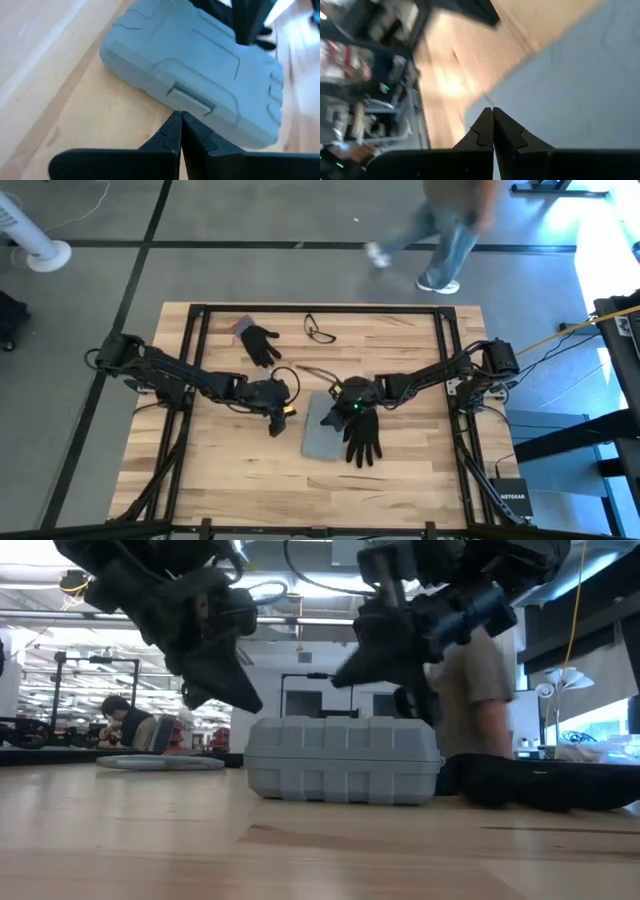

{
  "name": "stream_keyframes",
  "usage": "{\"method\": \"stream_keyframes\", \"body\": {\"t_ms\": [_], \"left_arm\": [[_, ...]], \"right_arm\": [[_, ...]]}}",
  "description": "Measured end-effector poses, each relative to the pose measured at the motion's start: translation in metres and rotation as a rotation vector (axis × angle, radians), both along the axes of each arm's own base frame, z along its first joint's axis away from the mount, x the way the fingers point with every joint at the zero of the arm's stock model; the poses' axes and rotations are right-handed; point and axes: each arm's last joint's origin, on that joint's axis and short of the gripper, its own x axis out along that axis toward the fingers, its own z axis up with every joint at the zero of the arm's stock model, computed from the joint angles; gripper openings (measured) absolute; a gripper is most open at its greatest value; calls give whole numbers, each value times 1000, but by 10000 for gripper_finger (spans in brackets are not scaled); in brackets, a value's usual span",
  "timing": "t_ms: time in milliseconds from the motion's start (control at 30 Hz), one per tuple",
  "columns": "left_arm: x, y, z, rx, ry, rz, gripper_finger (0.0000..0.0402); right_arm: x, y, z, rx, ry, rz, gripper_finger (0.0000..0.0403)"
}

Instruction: Prefit tool cases

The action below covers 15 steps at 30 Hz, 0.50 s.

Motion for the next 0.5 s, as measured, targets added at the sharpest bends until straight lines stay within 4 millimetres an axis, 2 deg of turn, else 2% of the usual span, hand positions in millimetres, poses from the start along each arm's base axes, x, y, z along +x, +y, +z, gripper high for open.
{"method": "stream_keyframes", "body": {"t_ms": [167,300,500], "left_arm": [[4,4,-11,61,36,-30,0],[11,10,-12,73,-23,-20,0],[17,8,-14,-4,-13,-48,0]], "right_arm": [[-6,15,-8,-90,63,-11,0],[-7,24,-8,-125,57,-23,0],[-9,30,-9,-144,58,-26,0]]}}
